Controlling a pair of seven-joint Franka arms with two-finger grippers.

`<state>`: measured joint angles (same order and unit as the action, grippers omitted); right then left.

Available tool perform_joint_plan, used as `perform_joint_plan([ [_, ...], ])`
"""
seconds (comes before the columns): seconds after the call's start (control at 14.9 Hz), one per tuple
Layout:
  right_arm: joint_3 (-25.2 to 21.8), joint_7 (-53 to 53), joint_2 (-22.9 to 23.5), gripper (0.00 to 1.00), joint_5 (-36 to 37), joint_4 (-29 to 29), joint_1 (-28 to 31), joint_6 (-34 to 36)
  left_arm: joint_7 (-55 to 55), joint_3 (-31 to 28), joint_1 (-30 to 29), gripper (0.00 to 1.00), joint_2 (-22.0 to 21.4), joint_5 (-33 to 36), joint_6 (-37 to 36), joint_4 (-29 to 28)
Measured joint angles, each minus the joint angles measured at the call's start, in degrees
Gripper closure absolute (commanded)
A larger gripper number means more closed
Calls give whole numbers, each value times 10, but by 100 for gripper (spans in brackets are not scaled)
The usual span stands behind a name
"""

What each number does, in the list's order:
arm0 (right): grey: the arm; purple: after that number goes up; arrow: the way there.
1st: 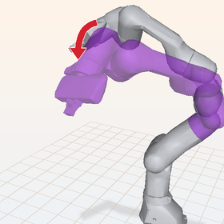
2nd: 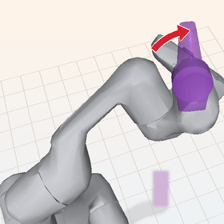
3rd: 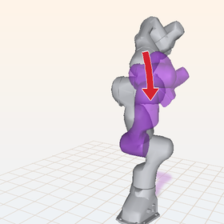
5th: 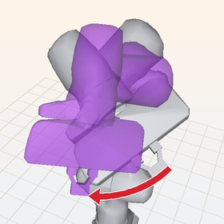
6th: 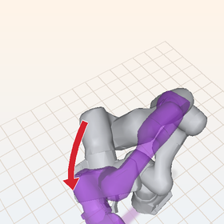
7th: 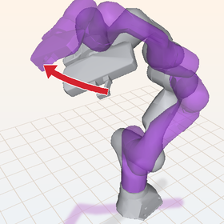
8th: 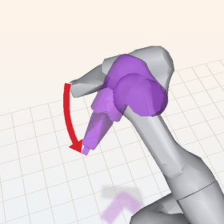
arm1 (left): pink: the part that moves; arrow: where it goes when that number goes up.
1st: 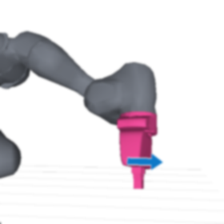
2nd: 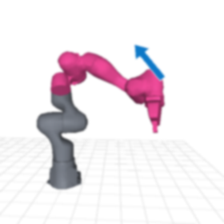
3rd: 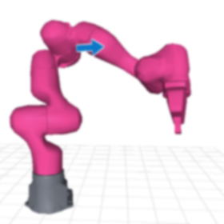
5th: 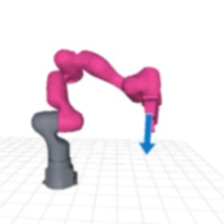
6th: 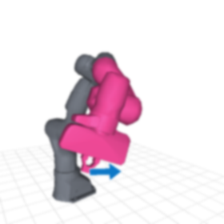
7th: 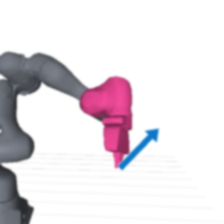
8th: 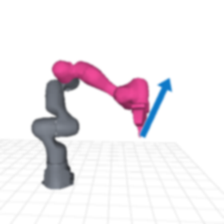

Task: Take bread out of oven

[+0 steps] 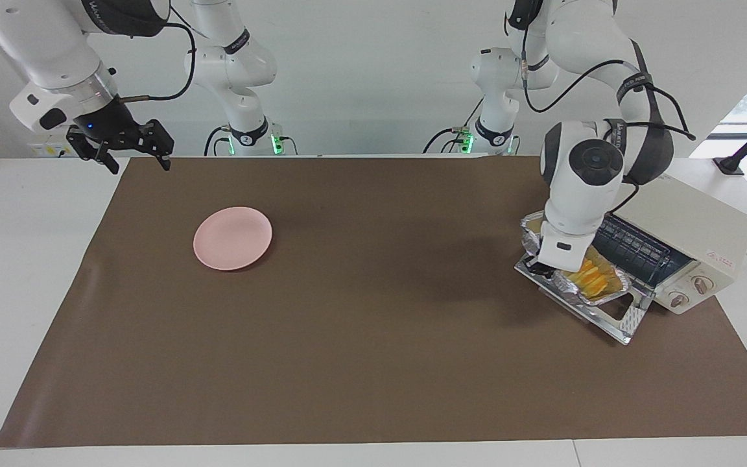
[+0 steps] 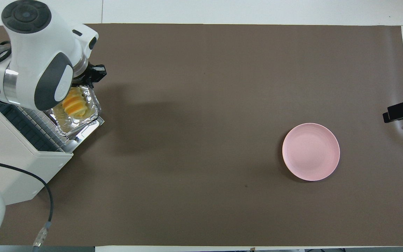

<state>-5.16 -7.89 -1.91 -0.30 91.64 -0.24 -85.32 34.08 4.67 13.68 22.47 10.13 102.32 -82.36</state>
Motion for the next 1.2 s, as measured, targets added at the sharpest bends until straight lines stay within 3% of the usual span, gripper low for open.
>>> perform_joint_plan([
  [0.13, 0, 0, 0, 0, 0, 0, 0, 0, 11, 1, 38, 100, 23, -9, 0, 31],
  [0.54, 0, 0, 0, 0, 0, 0, 0, 0, 24, 4, 163, 100, 116, -11, 73, 43],
  [1.07, 0, 0, 0, 0, 0, 0, 0, 0, 22, 5, 211, 100, 127, -11, 97, 29],
  [1.14, 0, 0, 0, 0, 0, 0, 0, 0, 22, 5, 212, 85, 127, -11, 100, 25],
  [1.2, 0, 0, 0, 0, 0, 0, 0, 0, 22, 5, 213, 56, 127, -11, 103, 23],
])
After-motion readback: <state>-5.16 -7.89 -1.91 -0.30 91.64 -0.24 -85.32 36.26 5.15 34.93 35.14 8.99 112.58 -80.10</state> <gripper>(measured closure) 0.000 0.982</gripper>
